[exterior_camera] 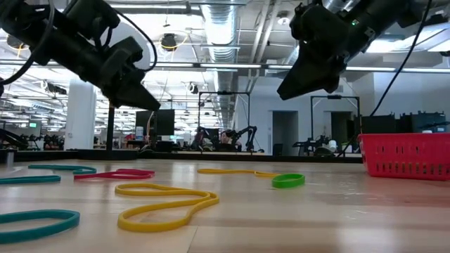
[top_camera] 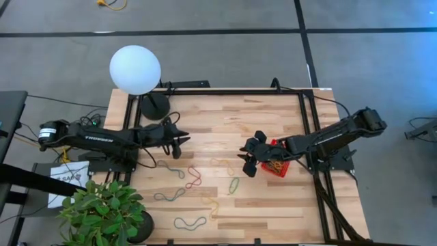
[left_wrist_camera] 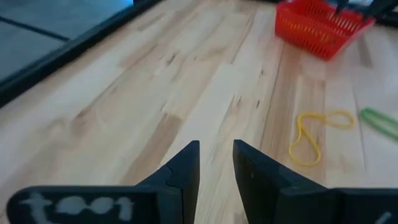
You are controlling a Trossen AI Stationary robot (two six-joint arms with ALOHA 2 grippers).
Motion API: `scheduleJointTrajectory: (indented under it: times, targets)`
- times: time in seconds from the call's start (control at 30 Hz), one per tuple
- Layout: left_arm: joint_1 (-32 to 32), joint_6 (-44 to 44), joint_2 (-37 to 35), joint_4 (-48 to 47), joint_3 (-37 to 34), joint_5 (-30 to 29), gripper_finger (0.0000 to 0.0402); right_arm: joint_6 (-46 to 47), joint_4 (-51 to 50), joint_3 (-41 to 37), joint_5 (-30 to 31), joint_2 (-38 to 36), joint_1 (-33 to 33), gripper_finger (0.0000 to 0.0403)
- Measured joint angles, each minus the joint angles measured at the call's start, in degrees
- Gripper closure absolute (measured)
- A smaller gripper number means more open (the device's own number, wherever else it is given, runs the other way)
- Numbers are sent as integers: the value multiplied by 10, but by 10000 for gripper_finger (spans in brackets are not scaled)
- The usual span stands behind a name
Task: Pick and place rubber bands into bin
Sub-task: Put the blue rubber band into the basket
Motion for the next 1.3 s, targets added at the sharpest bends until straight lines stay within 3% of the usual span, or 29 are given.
scheduleJointTrajectory:
  times: [0.63,0.8,1.3]
  targets:
    - [1,-1,0,-22,0,0,315,3,16,0,2,0,-3,284]
    - [0,-2,0,-22,0,0,315,39,18,0,117,9,-16,285]
    - [1,-2,0,-24,0,0,315,40,22,0,116,56,-53,284]
